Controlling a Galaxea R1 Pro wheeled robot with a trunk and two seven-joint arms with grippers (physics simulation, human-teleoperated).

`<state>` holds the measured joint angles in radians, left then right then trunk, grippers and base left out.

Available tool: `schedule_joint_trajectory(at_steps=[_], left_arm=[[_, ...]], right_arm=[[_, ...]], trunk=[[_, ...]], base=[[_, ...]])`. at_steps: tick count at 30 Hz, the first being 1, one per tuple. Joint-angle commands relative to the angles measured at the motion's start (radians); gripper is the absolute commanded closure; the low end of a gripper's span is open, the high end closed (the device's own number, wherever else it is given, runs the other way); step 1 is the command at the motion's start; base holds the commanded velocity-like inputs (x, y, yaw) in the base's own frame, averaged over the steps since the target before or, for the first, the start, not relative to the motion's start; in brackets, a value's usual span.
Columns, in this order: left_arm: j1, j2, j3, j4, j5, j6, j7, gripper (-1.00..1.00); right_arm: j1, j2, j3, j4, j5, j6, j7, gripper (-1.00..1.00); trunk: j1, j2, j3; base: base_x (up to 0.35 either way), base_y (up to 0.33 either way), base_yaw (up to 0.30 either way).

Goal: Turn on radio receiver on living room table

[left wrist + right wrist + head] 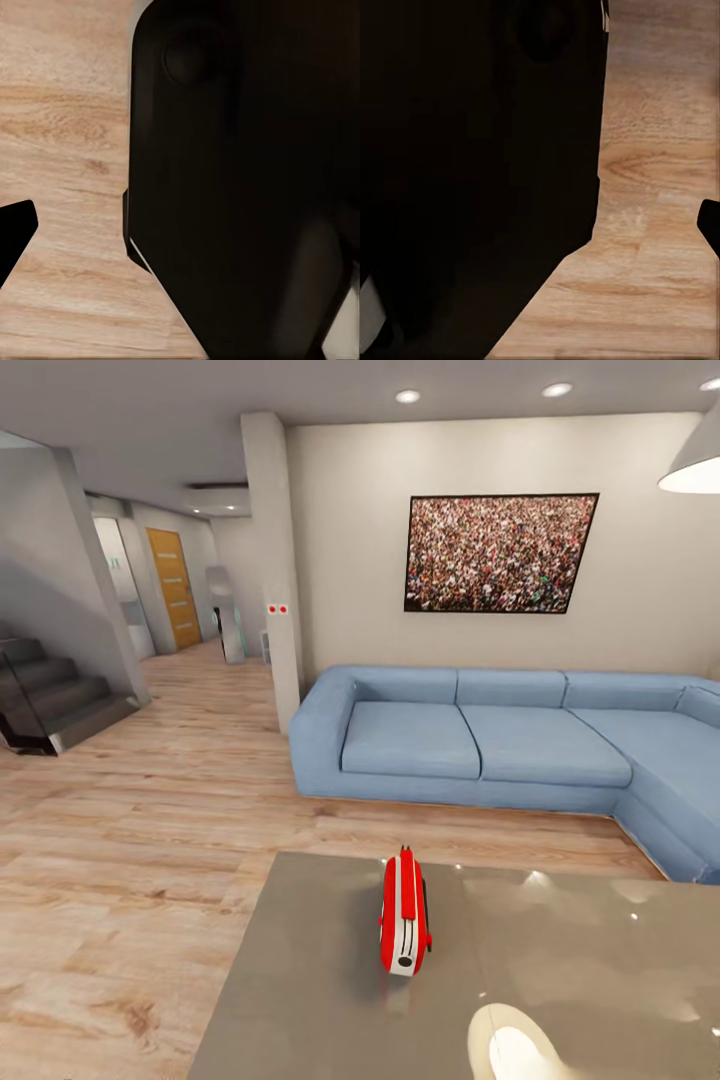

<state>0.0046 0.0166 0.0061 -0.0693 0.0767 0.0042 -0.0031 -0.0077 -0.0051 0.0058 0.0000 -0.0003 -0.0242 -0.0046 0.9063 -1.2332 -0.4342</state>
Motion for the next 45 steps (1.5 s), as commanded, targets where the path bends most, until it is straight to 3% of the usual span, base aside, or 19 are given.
schedule_joint_trajectory(at_steps=[1, 45], left_arm=[[0.000, 0.000, 0.000, 0.000, 0.000, 0.000, 0.000, -1.00], [0.000, 0.009, 0.000, -0.002, 0.002, -0.001, 0.000, -1.00]], right_arm=[[0.000, 0.000, 0.000, 0.000, 0.000, 0.000, 0.000, -1.00], [0.000, -0.001, 0.000, 0.000, 0.000, 0.001, 0.009, -1.00]], trunk=[[-0.004, 0.007, 0.002], [-0.173, 0.315, 0.069]], base=[[0.000, 0.000, 0.000], [0.000, 0.000, 0.000]])
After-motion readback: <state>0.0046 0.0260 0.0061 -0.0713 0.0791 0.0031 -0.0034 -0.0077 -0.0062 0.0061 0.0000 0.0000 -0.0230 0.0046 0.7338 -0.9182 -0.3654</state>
